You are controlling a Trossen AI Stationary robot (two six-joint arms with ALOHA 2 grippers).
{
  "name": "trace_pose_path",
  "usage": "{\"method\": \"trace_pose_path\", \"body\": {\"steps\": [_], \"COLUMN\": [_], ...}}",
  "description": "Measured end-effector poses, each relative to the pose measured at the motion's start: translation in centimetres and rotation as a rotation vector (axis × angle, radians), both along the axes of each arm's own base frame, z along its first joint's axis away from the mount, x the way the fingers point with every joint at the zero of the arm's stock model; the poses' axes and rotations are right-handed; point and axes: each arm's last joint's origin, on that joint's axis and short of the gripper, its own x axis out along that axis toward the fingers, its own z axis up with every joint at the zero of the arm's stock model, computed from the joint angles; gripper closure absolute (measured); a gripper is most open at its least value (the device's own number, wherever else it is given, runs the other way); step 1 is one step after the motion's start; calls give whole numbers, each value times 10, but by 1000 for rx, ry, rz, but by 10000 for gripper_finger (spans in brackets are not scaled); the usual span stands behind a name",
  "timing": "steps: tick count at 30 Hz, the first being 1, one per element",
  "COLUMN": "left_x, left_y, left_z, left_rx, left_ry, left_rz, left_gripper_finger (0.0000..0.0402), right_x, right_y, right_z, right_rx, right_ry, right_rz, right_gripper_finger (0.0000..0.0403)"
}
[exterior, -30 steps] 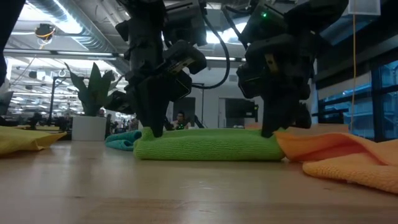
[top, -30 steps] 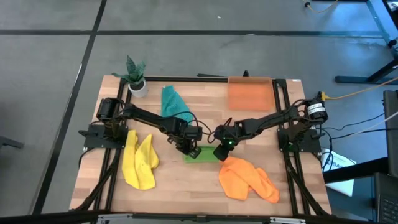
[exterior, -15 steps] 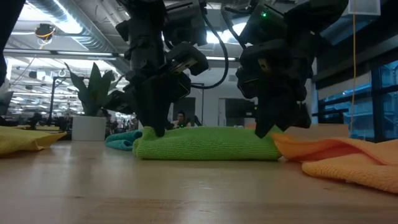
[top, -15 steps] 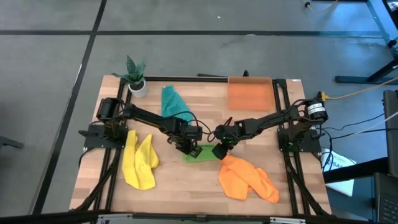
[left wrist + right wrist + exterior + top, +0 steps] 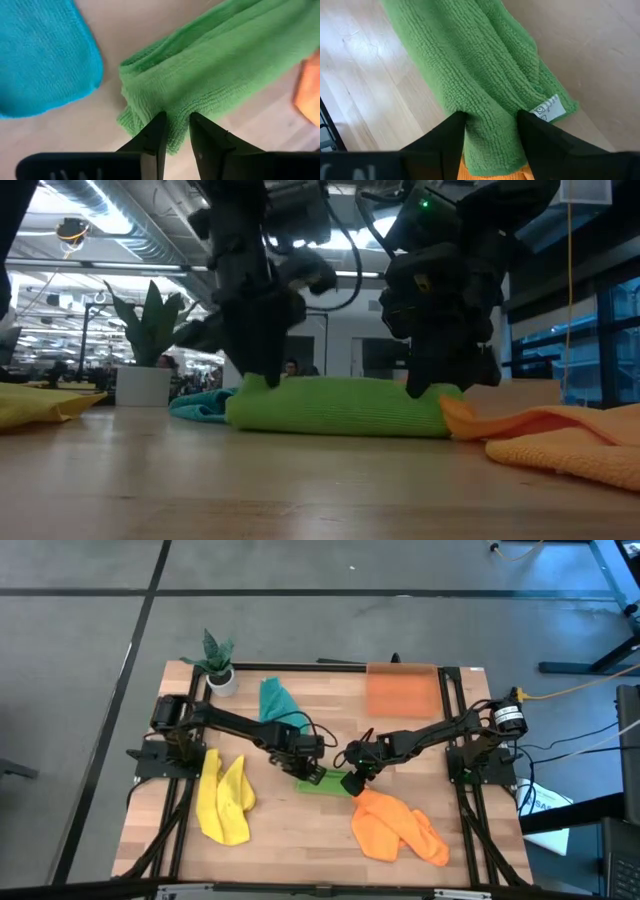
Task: Roll microfiber towels into tight, uniform cylinder then place into a basket
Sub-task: Fold the green towel
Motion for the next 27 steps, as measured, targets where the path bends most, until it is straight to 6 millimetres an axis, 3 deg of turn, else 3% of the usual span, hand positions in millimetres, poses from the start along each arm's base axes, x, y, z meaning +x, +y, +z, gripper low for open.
{"method": "trace_pose_path", "body": {"steps": [11,14,21,27], "left_x": [-14,-13,0,8], "left_y": [5,-1,-33,-42], "left_z": [44,51,41,18], "left_rx": [104,206,385,406], "left_ry": [-134,-210,-334,-310], "left_rz": [-16,-149,-554,-671], "left_gripper_finger": [327,327,327,327], "right_x": [-1,-1,0,0], "right_y": [-2,-4,-9,-9], "right_z": [0,-1,-1,0], "right_rx": [-2,-15,-15,-10], "right_ry": [11,11,11,9], "right_rz": [-10,-22,-38,-37], "right_gripper_finger": [220,220,220,220]}}
